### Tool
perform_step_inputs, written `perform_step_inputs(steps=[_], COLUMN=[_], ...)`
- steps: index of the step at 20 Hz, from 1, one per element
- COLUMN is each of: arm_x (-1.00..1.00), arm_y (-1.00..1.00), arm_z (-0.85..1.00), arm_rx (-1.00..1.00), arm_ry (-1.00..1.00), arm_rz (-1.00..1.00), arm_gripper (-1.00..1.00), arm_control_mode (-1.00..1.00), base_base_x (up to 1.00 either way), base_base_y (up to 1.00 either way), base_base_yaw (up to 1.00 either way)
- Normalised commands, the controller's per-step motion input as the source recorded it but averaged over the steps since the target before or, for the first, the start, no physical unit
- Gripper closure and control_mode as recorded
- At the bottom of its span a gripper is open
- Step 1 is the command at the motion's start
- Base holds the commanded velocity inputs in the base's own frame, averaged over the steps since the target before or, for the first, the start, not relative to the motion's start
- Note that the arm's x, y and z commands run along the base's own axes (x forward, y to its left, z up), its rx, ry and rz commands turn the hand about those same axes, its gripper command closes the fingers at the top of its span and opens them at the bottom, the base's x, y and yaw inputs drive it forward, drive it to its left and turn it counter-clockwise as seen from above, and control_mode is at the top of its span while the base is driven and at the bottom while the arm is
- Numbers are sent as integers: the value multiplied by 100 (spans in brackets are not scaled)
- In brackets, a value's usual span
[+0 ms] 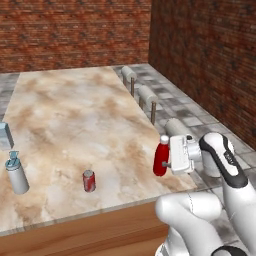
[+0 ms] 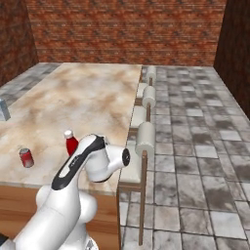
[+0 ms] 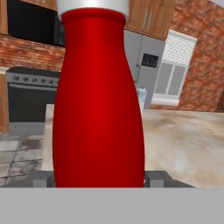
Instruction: Move the drinks to the dining counter.
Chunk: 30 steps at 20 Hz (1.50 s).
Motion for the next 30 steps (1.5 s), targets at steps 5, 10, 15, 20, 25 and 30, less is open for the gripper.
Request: perform_step_inputs(steps=[5,10,15,20,25,30], arm_x=[10,7,6,5,10,13], arm_y=[0,0,1,3,3,5], arm_z=[-26,-28,-26,-27,-29,-26], arm_rx=[3,3,2,2,0,0], arm_ry=[0,0,0,0,0,0], arm_rz=[0,0,0,0,0,0], arm_gripper=[100,100,100,100,100,100], arm_control_mode=[-100,-100,-100,-100,-100,-100], base_base_x=[0,0,0,0,0,0], base_base_y=[0,0,0,0,0,0], base_base_yaw=[0,0,0,0,0,0])
